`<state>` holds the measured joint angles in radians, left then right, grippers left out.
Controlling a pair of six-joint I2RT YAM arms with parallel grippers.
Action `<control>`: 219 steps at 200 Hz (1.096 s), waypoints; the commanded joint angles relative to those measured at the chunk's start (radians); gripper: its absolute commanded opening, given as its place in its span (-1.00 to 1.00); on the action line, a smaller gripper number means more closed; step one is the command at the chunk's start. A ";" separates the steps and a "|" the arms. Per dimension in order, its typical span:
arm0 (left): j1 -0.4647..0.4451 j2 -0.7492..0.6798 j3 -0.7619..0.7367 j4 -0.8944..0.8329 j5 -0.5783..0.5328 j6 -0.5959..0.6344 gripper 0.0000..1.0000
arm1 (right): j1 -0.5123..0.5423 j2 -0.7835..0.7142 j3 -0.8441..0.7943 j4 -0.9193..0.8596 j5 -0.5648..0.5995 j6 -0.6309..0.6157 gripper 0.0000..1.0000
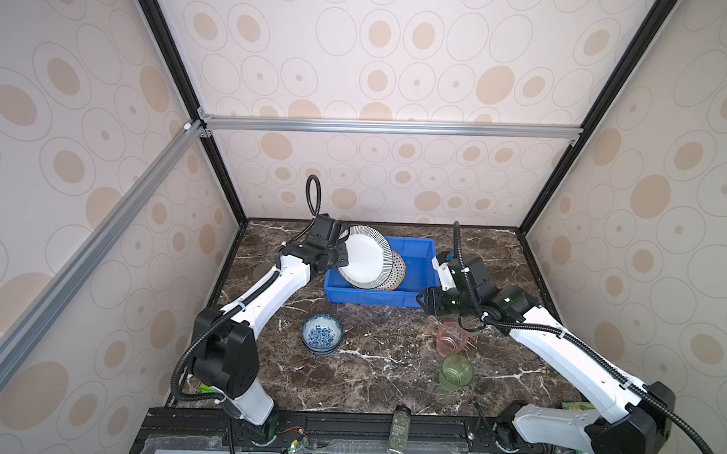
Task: Place the mixed dishes into the plastic bin
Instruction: 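Lift the striped plate over the blue bin with the left gripper, then lower the striped plate onto the dotted plate and open the left gripper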
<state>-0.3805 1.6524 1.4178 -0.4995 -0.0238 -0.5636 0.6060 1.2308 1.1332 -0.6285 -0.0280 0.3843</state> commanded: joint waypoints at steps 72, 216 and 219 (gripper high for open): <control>0.038 0.209 0.171 0.223 0.185 -0.063 -1.00 | -0.023 0.058 0.039 0.012 -0.014 0.016 0.31; 0.061 0.306 0.139 0.246 0.226 -0.068 -1.00 | -0.031 0.122 0.047 0.051 -0.058 0.022 0.30; 0.061 0.308 0.138 0.246 0.228 -0.069 -1.00 | -0.032 0.121 0.046 0.050 -0.058 0.022 0.30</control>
<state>-0.3275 1.9591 1.5051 -0.3489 0.1829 -0.6094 0.5812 1.3586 1.1774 -0.5854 -0.0795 0.4000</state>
